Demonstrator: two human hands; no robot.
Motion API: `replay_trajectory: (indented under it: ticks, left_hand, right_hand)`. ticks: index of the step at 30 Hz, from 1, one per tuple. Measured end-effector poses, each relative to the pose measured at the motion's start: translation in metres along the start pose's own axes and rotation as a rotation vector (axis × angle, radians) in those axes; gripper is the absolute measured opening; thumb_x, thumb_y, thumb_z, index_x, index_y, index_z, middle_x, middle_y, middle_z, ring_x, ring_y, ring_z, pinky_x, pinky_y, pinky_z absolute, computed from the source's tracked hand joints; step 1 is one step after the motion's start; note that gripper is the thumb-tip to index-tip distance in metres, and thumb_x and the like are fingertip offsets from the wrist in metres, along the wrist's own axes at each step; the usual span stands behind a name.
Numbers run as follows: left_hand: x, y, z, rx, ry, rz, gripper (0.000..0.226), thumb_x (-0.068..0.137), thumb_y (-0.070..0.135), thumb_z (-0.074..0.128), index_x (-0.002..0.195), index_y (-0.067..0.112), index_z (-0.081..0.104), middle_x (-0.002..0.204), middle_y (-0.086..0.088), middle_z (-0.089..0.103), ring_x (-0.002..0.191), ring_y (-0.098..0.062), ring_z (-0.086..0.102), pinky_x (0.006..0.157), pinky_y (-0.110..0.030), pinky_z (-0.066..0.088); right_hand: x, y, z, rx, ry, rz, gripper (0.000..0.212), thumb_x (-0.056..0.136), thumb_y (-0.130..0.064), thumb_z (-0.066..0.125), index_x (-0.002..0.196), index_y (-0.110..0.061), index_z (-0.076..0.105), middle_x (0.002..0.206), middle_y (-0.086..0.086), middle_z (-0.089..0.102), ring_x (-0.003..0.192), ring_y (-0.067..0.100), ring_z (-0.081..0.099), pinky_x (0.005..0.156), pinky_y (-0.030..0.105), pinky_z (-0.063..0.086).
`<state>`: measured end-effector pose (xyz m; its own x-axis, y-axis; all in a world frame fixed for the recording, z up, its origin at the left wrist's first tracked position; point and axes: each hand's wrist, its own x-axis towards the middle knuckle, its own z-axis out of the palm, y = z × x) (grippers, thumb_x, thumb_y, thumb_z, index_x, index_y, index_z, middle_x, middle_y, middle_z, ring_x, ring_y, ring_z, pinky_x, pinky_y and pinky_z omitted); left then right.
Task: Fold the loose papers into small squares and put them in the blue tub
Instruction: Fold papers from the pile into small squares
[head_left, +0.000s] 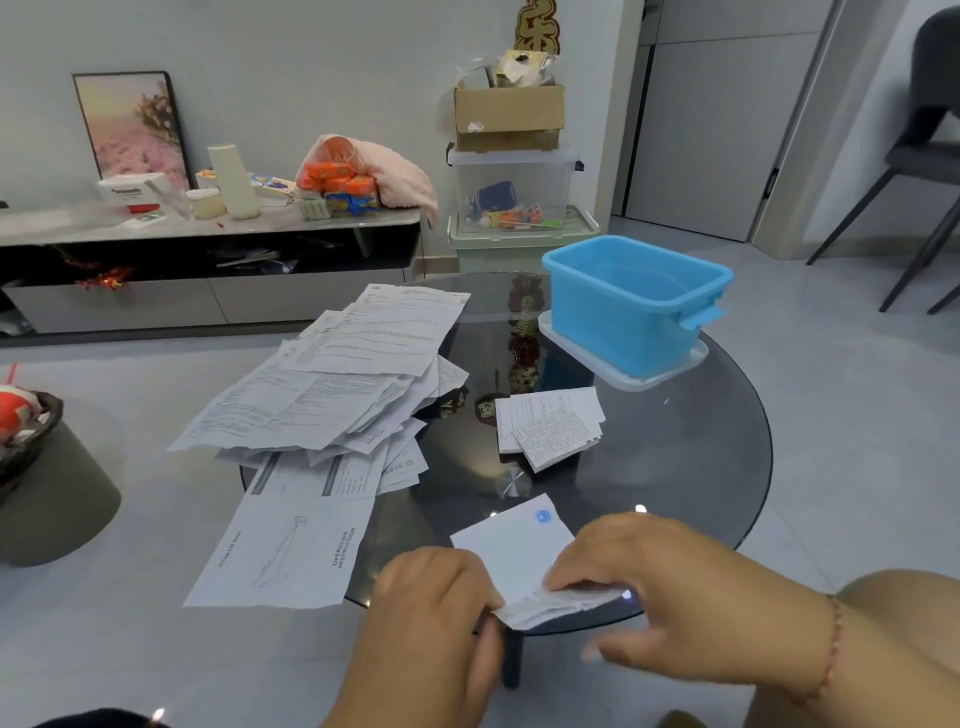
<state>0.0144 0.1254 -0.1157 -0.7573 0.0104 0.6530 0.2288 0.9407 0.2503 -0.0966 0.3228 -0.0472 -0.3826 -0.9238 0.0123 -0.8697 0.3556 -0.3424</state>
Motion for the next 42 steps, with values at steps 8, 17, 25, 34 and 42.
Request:
replay_trajectory:
  ticks: [8,17,25,34,42]
  left_hand:
    - [-0.006,0.014,0.006,0.022,0.075,-0.409,0.025,0.070,0.048,0.064,0.056,0.032,0.050,0.089,0.019,0.053,0.082,0.001,0.037,0.072,-0.022,0.036]
    - [0.000,0.016,0.010,0.115,0.006,-0.502,0.042,0.047,0.032,0.091,0.053,0.034,0.049,0.083,0.019,0.050,0.074,-0.006,0.044,0.071,-0.031,0.036]
    - [0.002,0.012,0.009,0.053,0.024,-0.466,0.053,0.055,0.026,0.087,0.091,0.043,0.052,0.109,0.017,0.047,0.096,-0.005,0.038,0.079,-0.037,0.038]
    - [0.001,0.000,0.008,0.015,-0.058,-0.170,0.036,0.071,0.032,0.044,0.105,0.040,0.054,0.109,0.017,0.065,0.112,-0.005,0.048,0.093,-0.032,0.031]
    - [-0.007,-0.008,0.003,0.165,-0.058,0.166,0.029,0.078,0.047,0.055,0.090,0.028,0.073,0.094,0.010,0.069,0.106,-0.012,0.055,0.096,-0.043,0.035]
  right_hand:
    - [0.020,-0.002,0.013,0.582,0.229,0.418,0.013,0.080,-0.021,0.074,0.073,-0.029,0.067,0.071,-0.023,0.068,0.065,-0.005,0.063,0.057,0.013,0.048]
    - [0.034,-0.008,0.016,0.215,0.220,0.547,0.037,0.079,-0.039,0.072,0.062,-0.020,0.046,0.059,-0.007,0.049,0.051,0.005,0.043,0.048,0.016,0.035]
    - [0.033,-0.010,0.013,0.151,0.223,0.576,0.051,0.075,-0.045,0.073,0.107,-0.035,0.034,0.078,-0.015,0.046,0.069,0.003,0.047,0.054,0.016,0.032]
    - [0.022,-0.005,0.032,-0.037,0.256,0.060,0.039,0.082,-0.039,0.052,0.119,-0.030,0.060,0.127,-0.014,0.056,0.120,0.000,0.044,0.099,0.029,0.041]
    - [0.013,0.000,0.032,-0.229,0.200,-0.098,0.046,0.076,-0.065,0.052,0.108,-0.034,0.066,0.110,-0.017,0.059,0.100,0.005,0.055,0.085,0.020,0.038]
